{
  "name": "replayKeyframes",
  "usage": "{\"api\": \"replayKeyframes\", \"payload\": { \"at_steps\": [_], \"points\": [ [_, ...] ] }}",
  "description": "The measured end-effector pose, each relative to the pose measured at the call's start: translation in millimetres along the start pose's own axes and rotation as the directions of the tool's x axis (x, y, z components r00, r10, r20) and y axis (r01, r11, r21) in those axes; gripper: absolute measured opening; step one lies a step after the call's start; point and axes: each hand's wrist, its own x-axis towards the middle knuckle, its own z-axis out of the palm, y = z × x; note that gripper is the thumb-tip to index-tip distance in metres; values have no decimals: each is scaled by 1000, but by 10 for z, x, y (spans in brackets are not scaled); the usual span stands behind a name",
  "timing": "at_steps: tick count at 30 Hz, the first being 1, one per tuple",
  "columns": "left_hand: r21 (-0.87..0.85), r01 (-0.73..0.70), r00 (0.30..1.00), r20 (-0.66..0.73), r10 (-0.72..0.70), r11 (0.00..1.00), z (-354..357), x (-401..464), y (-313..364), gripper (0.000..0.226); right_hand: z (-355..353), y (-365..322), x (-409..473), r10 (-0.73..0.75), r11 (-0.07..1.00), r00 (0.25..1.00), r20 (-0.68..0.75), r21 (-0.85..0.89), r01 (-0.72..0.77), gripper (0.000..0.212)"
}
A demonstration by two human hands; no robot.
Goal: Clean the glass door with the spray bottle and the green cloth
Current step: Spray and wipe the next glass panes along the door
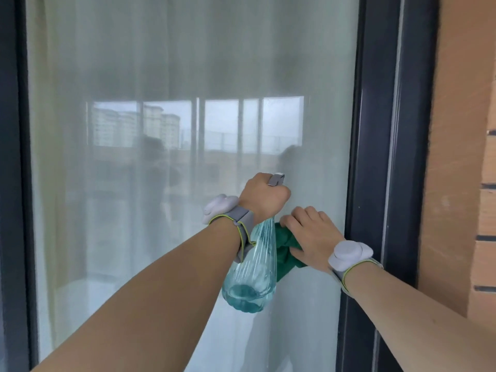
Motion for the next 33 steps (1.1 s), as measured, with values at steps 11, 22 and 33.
{"api": "replayKeyframes", "payload": {
  "at_steps": [11,22,33],
  "points": [
    [163,67,998,-27,-64,984,356,-1,130,16,78,25,-244,79,993,992,-96,-75,-86,60],
    [99,33,973,-231,-9,994,-137,-8,88,16,-276,396,461,466,874,815,-344,40,-484,52],
    [83,81,964,-259,-57,993,-156,-19,-251,25,-107,202,285,591,798,733,-337,112,-592,51]
  ]
}}
